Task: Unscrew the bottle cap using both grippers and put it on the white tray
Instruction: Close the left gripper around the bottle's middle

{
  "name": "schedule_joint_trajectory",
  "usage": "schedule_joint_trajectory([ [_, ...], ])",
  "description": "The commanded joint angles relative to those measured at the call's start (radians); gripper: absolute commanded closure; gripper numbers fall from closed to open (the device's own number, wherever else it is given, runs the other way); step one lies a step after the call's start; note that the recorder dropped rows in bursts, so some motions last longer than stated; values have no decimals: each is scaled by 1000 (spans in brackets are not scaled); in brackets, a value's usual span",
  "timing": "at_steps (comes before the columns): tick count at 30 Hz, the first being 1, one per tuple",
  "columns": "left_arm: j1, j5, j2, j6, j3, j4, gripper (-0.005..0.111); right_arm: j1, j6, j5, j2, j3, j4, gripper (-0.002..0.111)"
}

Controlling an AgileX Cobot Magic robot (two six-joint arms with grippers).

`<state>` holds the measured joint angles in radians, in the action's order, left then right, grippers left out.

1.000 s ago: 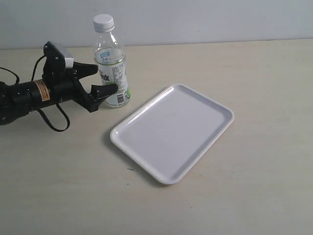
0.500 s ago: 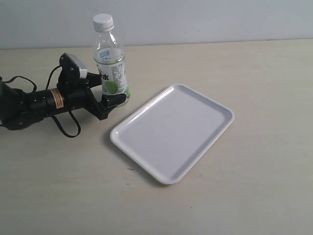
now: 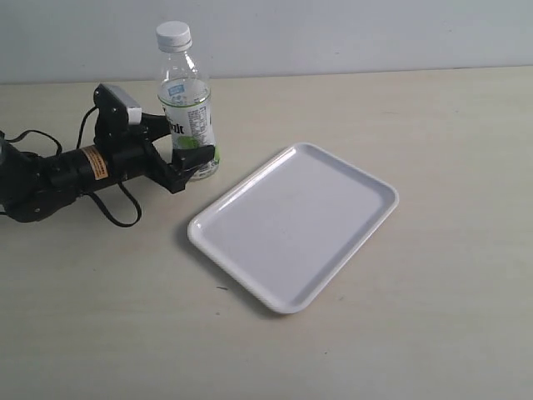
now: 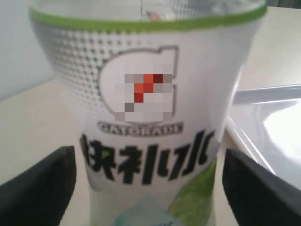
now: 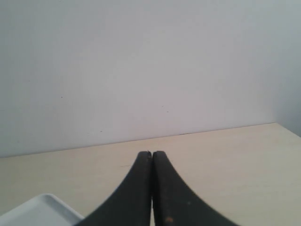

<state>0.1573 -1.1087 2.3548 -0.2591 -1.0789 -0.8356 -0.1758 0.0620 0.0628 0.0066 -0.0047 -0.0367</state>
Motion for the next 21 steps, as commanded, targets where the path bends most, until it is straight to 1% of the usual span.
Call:
schedule_joint_trajectory([
  [1, 3, -20, -3, -29, -5, 14, 26, 2, -8, -4, -7, 5, -2, 108],
  [4, 3, -20, -3, -37, -5, -7, 26, 2, -8, -4, -7, 5, -2, 108],
  [7, 3, -20, -3, -37, -5, -72, 26, 2, -8, -4, -7, 5, -2, 108],
  [21, 3, -22, -3, -37, -5, -58, 26, 2, -8, -4, -7, 5, -2, 108],
])
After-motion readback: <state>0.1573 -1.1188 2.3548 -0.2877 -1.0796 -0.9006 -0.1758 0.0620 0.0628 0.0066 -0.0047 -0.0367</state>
